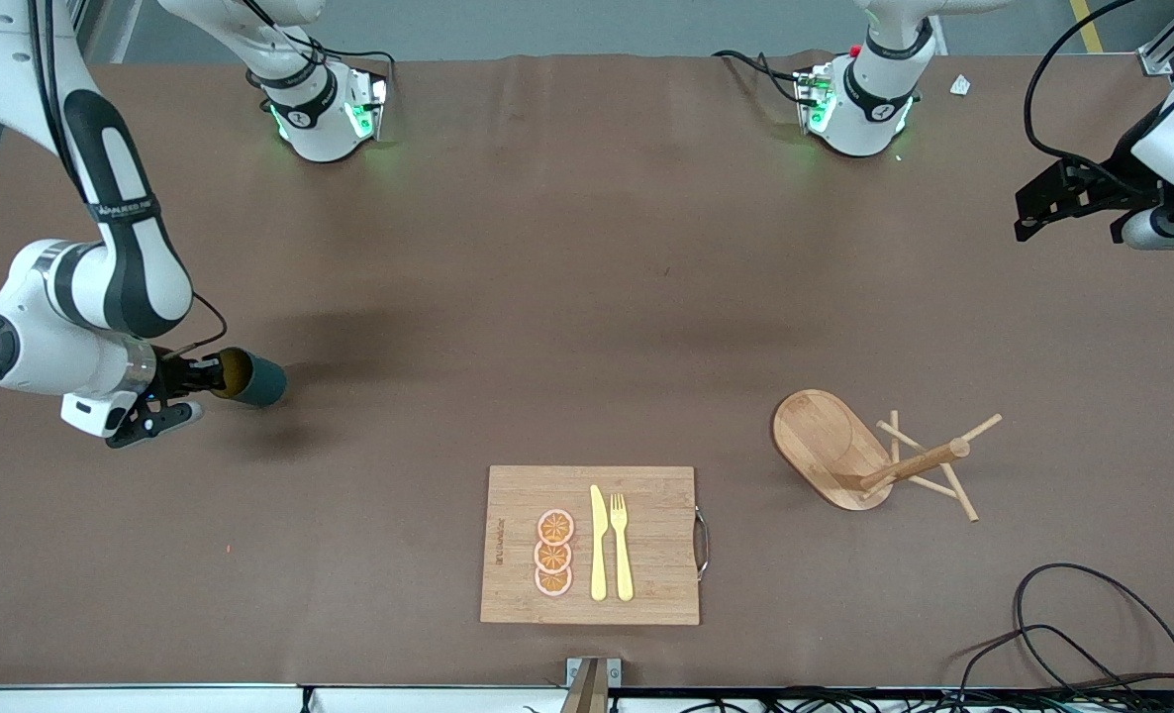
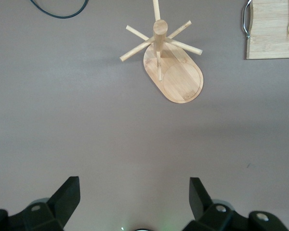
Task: Pass cup and hang on rack
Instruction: 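Grasp the teal mug rim with the right gripper, then carry the mug toward the table middle with the right gripper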
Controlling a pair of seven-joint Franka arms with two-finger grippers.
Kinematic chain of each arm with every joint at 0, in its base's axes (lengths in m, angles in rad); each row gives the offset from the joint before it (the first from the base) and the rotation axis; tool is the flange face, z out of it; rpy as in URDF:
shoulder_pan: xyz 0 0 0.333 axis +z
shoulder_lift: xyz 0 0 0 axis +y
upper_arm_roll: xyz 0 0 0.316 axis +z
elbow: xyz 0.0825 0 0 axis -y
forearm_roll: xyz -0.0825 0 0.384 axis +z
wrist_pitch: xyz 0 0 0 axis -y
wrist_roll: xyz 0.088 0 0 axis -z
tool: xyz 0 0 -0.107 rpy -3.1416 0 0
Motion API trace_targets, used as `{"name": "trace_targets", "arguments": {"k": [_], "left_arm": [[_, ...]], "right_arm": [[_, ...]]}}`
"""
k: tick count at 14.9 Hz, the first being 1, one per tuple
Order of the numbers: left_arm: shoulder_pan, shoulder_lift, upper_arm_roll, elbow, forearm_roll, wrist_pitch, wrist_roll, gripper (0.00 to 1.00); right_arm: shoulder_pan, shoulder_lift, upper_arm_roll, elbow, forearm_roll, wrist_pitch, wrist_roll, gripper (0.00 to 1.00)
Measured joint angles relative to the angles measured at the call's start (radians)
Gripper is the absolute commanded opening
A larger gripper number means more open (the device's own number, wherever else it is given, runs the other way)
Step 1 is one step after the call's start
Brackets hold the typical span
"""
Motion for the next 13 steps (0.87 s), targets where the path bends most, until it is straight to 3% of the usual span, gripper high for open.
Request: {"name": "trace_targets", "arguments": {"k": [7,13], "left_arm": [[-0.001,0.000,-0.001,0.001,0.000,0.000,0.000,1.00],[0.002,0.000,0.002,0.012,0.000,0.000,0.000,1.00]], "right_arm": [[0.329,-0.091,0.011,-0.035,0.037,-0.047,0.552,0.00],[0.648,-0.084,0.013,-0.041,0.040,0.101,0.930,0.00]]}}
